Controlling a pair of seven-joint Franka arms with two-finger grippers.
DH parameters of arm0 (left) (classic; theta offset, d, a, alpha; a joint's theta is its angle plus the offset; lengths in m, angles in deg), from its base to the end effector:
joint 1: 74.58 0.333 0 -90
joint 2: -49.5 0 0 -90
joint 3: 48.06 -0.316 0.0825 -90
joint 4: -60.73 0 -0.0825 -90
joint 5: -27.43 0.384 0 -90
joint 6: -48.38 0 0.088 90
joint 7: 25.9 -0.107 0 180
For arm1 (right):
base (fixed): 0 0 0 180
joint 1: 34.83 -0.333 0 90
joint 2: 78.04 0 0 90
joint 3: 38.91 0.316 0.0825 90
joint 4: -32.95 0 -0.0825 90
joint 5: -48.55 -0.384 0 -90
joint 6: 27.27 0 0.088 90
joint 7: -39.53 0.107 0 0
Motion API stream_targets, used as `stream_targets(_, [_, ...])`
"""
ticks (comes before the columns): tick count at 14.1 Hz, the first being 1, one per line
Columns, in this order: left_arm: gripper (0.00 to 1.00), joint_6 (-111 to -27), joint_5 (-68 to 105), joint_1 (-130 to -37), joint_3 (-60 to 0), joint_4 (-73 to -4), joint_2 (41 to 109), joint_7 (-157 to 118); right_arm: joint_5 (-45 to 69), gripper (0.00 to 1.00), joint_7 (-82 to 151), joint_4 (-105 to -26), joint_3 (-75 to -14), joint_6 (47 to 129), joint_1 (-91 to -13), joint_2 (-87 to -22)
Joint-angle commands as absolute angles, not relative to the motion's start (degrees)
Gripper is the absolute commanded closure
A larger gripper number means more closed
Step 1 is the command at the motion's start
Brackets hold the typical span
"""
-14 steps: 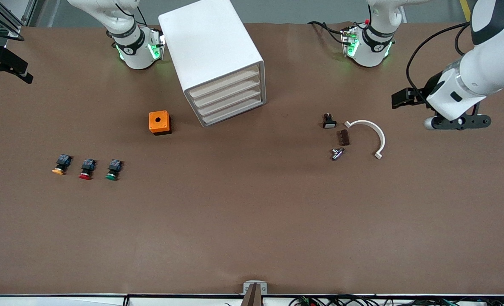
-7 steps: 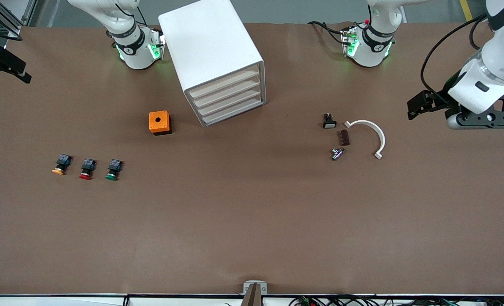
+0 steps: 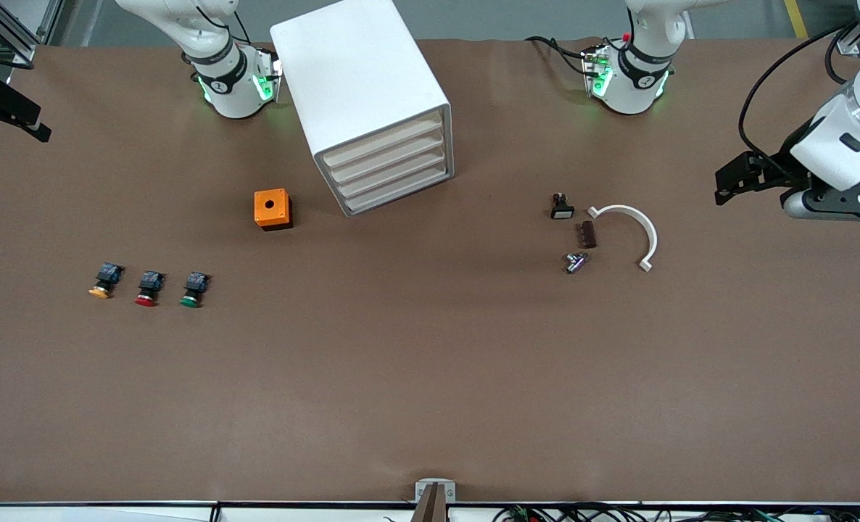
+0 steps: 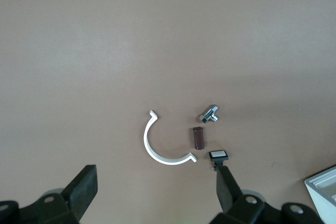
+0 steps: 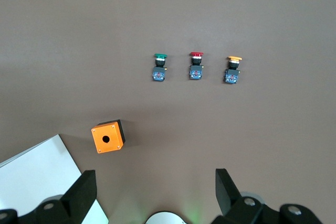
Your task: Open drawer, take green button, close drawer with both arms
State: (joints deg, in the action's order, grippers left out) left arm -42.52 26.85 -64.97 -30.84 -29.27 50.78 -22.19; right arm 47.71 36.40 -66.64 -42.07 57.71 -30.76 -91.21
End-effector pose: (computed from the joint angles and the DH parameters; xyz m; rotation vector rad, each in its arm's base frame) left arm 0.5575 -0.0736 0.6140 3.1237 -0.1060 -0.0113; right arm 0.4679 -0.0611 0.6565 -3.1102 0.1071 0.0357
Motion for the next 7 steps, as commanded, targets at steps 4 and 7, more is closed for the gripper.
stream_targets(4, [0.0,-42.4,27.2,-64.2,-31.1,-28.3,52.1,-23.0,47.1,0.0,35.4,-67.7,-41.7,57.2,-29.7,-92.5])
stream_targets(7, [0.0,-42.5,27.5,-64.7,-31.1,-27.9,52.7,-22.3,47.1,0.0,35.4,-67.7,-41.7,57.1,-29.4,-92.5])
